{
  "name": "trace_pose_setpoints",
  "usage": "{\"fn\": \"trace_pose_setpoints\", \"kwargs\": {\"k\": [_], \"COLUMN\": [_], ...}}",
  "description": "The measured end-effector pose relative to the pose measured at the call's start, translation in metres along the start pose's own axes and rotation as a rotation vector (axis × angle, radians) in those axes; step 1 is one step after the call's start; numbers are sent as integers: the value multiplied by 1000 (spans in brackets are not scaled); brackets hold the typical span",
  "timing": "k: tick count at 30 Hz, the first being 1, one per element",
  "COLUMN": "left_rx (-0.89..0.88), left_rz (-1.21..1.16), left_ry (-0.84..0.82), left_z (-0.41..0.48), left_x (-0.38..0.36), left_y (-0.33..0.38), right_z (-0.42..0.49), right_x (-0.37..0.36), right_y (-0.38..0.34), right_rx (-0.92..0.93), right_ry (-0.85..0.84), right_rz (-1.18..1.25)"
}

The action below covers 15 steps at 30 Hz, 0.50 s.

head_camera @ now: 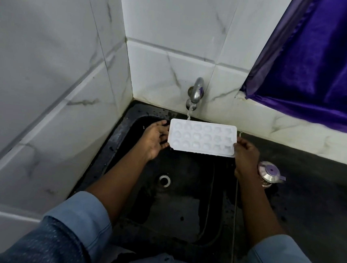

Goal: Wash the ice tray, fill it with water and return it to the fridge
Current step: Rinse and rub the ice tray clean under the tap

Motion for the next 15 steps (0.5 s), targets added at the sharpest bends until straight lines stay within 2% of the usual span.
{"fn": "trace_pose_setpoints", "kwargs": {"k": [9, 15], "left_rx": [-90, -179], "left_rz": [-63, -145], "left_ry": [167, 208], "left_z": [-18, -30], "left_x": [69, 91], "left_y": [35, 60], "right_z": [-14, -23], "right_x": [-92, -143], "right_y": [13, 3], "right_rx": [-35, -47], "right_ry": [-200, -328], "right_rz": [-107, 26]}}
Point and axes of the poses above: each hand's wrist, its own z-axis towards the middle knuckle, its own x-axis out of the back of the hand, y = z × x, the point moved 9 cm from there along z, towards the middle knuckle, and after that the axes turned 8 degrees about -y, right-handed, at the moved point
